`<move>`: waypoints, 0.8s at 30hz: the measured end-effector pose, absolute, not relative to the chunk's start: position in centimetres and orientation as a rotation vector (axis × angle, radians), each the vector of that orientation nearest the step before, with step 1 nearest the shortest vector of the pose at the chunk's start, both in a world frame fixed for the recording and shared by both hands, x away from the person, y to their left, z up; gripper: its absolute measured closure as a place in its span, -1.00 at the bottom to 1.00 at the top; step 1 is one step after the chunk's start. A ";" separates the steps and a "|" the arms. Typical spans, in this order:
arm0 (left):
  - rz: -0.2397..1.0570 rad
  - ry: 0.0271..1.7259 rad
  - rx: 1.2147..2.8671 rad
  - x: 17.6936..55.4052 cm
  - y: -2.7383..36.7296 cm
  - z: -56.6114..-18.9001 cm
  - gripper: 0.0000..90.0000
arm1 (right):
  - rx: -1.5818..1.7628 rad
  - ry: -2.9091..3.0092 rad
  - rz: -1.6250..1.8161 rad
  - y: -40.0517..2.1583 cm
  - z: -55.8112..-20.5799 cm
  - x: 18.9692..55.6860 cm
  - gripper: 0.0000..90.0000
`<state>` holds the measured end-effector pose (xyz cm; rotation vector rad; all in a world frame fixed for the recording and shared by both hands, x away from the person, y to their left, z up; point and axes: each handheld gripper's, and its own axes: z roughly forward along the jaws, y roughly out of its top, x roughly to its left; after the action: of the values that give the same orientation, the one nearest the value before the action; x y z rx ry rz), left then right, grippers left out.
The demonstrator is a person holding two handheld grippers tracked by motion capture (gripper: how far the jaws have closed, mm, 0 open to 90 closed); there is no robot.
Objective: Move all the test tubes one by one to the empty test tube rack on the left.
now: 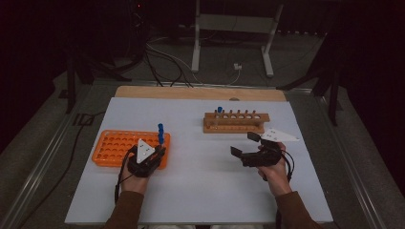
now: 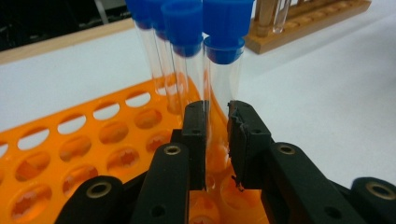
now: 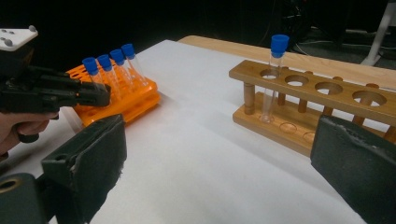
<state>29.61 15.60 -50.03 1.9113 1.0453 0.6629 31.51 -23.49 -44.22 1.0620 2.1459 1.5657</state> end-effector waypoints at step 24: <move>0.662 1.072 1.840 29.0 16.1 -48.9 0.66 | 1.058 2.145 1.562 -23.0 -44.1 31.8 -0.91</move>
<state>29.03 16.05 -48.90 1.8395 1.0720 0.6616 31.75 -23.05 -44.06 1.0575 2.1455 1.5615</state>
